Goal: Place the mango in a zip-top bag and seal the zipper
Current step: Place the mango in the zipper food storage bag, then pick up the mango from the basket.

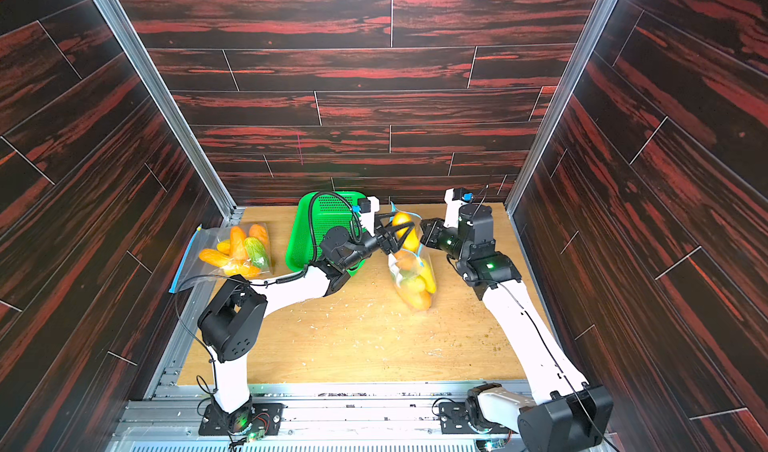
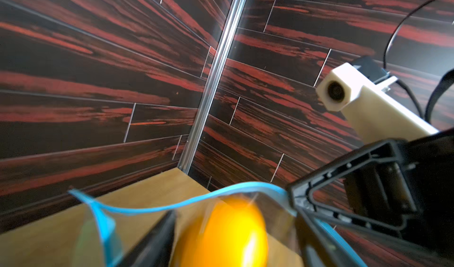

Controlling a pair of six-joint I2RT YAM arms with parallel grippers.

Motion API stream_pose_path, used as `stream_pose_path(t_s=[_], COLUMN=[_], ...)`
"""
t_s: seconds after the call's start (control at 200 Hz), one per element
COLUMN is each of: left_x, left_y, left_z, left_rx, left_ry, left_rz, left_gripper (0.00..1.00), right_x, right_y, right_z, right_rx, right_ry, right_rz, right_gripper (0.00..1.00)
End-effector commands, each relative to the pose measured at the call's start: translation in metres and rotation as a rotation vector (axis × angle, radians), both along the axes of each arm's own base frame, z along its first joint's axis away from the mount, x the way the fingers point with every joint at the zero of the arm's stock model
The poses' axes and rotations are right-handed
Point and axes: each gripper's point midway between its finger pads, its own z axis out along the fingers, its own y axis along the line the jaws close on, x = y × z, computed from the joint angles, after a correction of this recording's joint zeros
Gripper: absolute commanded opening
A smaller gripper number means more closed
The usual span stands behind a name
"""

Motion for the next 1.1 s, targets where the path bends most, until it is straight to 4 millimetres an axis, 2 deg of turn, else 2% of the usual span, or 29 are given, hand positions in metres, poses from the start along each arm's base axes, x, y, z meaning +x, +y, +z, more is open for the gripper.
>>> stream_pose_path(t_s=[0.0, 0.095, 0.17, 0.21, 0.225, 0.276, 0.391, 0.476, 0.616, 0.711, 0.782, 0.817, 0.877, 0.937, 1.057, 1.097], left_x=[-0.011, -0.012, -0.008, -0.004, -0.008, -0.005, 0.007, 0.014, 0.016, 0.011, 0.012, 0.017, 0.021, 0.009, 0.017, 0.014], left_y=[0.015, 0.025, 0.043, 0.054, 0.061, 0.081, 0.134, 0.181, 0.23, 0.243, 0.248, 0.248, 0.241, 0.227, 0.226, 0.225], left_z=[0.037, 0.044, 0.051, 0.047, 0.056, 0.058, 0.029, -0.013, -0.07, -0.112, -0.132, -0.149, -0.161, -0.174, -0.201, -0.209], left_rx=[-0.04, -0.038, -0.053, -0.05, -0.059, -0.042, 0.17, 0.44, 0.798, 1.039, 1.164, 1.211, 1.259, 1.307, 1.402, 1.428], left_ry=[-0.056, -0.033, 0.002, 0.039, 0.034, 0.063, 0.192, 0.331, 0.491, 0.584, 0.625, 0.655, 0.667, 0.69, 0.712, 0.735], left_rz=[0.009, 0.013, 0.041, 0.056, 0.06, 0.095, 0.306, 0.495, 0.536, 0.46, 0.425, 0.394, 0.319, 0.144, 0.066, 0.013], left_gripper=[0.86, 0.98, 0.99, 1.0, 1.0, 1.0, 1.0, 1.0, 0.98, 0.97, 0.95, 0.95, 0.93, 0.92, 0.92, 0.92], right_x=[0.005, 0.007, 0.006, 0.007, 0.007, 0.007, 0.005, 0.005, 0.005, 0.005, 0.004, 0.004, 0.003, 0.003, 0.001, 0.001], right_y=[-0.005, -0.008, -0.011, -0.013, -0.014, -0.017, -0.025, -0.03, -0.03, -0.028, -0.027, -0.027, -0.026, -0.026, -0.027, -0.027], right_z=[0.017, 0.012, 0.008, 0.004, 0.003, -0.001, -0.006, -0.007, -0.006, -0.01, -0.013, -0.015, -0.018, -0.02, -0.022, -0.023], right_rx=[0.011, 0.012, 0.003, -0.004, -0.006, -0.011, -0.016, -0.017, -0.015, -0.006, -0.001, -0.001, -0.005, -0.01, -0.011, -0.01], right_ry=[-0.042, -0.032, -0.026, -0.022, -0.021, -0.015, -0.007, -0.01, -0.017, -0.006, 0.0, 0.004, 0.012, 0.019, 0.022, 0.022], right_rz=[-0.021, -0.026, -0.034, -0.04, -0.042, -0.047, -0.055, -0.061, -0.051, -0.039, -0.035, -0.032, -0.03, -0.026, -0.025, -0.025], right_gripper=[0.0, 0.0, 0.0, 0.0, 0.0, 0.0, 0.0, 0.0, 0.0, 0.0, 0.0, 0.0, 0.0, 0.0, 0.0, 0.0])
